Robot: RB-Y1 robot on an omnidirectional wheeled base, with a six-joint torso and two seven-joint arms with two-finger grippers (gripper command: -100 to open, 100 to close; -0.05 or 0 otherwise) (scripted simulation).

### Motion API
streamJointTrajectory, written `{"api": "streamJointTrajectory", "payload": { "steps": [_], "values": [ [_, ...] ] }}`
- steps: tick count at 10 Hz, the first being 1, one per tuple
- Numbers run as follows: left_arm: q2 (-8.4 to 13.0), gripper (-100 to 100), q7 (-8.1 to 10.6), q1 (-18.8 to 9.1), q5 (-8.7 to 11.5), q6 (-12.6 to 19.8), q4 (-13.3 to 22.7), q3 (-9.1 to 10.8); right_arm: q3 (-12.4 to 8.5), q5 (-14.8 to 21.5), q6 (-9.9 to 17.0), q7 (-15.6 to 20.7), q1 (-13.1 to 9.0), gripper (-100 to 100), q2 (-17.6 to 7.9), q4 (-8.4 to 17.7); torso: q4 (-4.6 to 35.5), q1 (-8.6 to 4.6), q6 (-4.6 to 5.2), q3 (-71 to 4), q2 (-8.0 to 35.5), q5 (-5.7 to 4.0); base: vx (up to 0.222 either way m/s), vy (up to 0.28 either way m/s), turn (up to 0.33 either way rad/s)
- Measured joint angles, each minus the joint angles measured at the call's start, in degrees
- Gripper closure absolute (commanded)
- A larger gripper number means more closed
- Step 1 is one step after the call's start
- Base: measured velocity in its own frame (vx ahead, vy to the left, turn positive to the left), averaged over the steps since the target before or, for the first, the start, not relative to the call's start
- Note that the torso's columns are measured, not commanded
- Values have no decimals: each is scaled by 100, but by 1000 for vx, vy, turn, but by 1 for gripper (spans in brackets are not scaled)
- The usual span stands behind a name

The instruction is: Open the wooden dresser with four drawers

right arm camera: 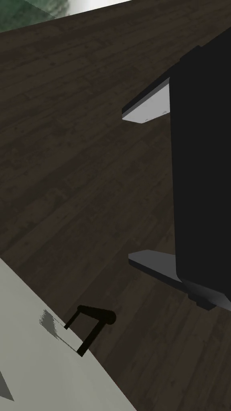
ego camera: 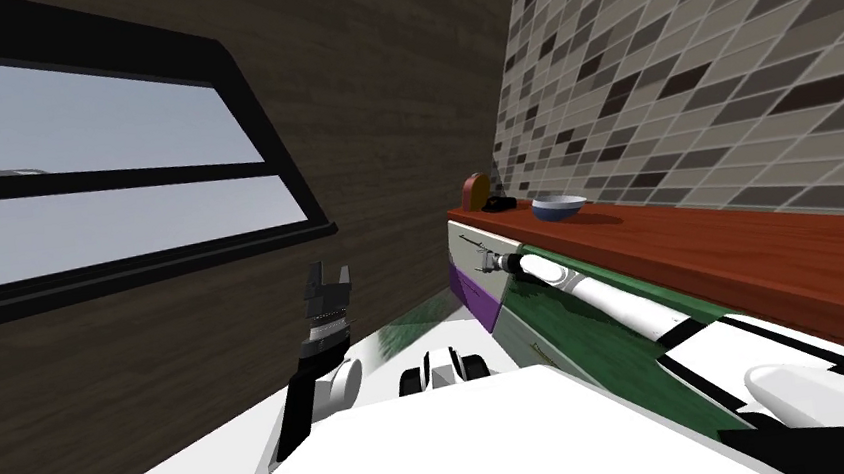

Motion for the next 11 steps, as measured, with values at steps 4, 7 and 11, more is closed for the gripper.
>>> {"api": "streamJointTrajectory", "payload": {
  "steps": [4,7,11],
  "values": [
    [0,0,0,0,0,0,0,0,166,560,23,-23,-416,-100,-332,442,0,3,-3,-4,-7,2,14,28,55],
    [0,0,0,0,0,0,0,0,342,1010,43,-172,-531,-100,-513,598,19,-21,-9,-29,-51,17,3,30,38],
    [0,0,0,0,0,0,0,0,424,1221,0,-105,-689,-100,-639,766,6,-33,-10,-35,-61,6,-5,19,7]
  ]
}}
